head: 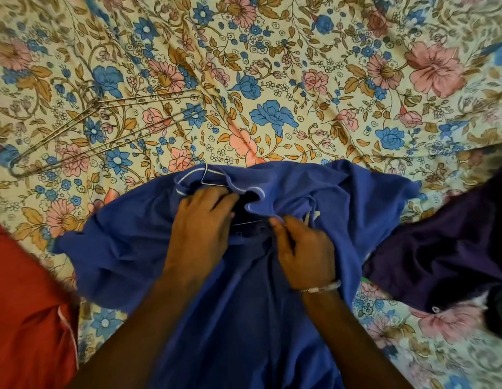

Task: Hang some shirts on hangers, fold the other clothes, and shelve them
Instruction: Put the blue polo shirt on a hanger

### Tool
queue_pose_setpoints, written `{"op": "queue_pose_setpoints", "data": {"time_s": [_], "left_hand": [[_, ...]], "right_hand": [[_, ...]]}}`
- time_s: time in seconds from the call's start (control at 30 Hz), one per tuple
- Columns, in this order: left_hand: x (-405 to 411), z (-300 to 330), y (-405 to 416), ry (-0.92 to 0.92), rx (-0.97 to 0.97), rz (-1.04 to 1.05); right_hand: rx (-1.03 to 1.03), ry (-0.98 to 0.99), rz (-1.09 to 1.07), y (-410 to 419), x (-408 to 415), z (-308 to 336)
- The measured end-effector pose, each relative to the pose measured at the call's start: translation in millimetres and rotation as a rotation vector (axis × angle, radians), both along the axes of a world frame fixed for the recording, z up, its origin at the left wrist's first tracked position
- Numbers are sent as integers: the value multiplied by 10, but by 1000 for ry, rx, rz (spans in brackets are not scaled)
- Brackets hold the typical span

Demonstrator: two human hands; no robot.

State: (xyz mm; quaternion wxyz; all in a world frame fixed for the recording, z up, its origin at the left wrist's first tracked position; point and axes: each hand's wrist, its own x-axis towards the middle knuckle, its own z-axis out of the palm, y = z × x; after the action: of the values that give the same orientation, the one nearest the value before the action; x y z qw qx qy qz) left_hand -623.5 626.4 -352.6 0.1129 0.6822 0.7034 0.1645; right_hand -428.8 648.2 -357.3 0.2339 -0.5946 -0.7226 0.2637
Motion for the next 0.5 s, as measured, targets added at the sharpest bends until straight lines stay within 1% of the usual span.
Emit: {"op": "queue_pose_setpoints", "data": {"time_s": [0.07, 0.13, 0.2, 0.27, 0.33, 0.37, 0.43, 0.47, 0.5], "left_hand": [[-63, 91, 94, -2, 45, 94], [-207, 100, 232, 74, 25, 142], [-384, 80, 412, 145, -15, 96], [-563, 70, 567, 158, -71, 40], [-704, 93, 711, 185, -111, 13], [-755, 102, 783, 195, -140, -4], [-829, 90, 918, 154, -235, -52], [-850, 85, 975, 123, -293, -84], [-881, 85, 1023, 96, -354, -104]], "right_hand": [[71, 89, -131, -83, 30, 30], [127, 143, -204, -143, 15, 72], [165, 196, -190, -170, -58, 123], [179, 256, -120, -169, -187, 184], [116, 248, 11, -147, -316, 192], [33, 189, 83, -128, -370, 166], [-129, 57, 177, -109, -433, 124], [-154, 52, 168, -128, -422, 103], [-126, 90, 104, -157, -407, 97]]}}
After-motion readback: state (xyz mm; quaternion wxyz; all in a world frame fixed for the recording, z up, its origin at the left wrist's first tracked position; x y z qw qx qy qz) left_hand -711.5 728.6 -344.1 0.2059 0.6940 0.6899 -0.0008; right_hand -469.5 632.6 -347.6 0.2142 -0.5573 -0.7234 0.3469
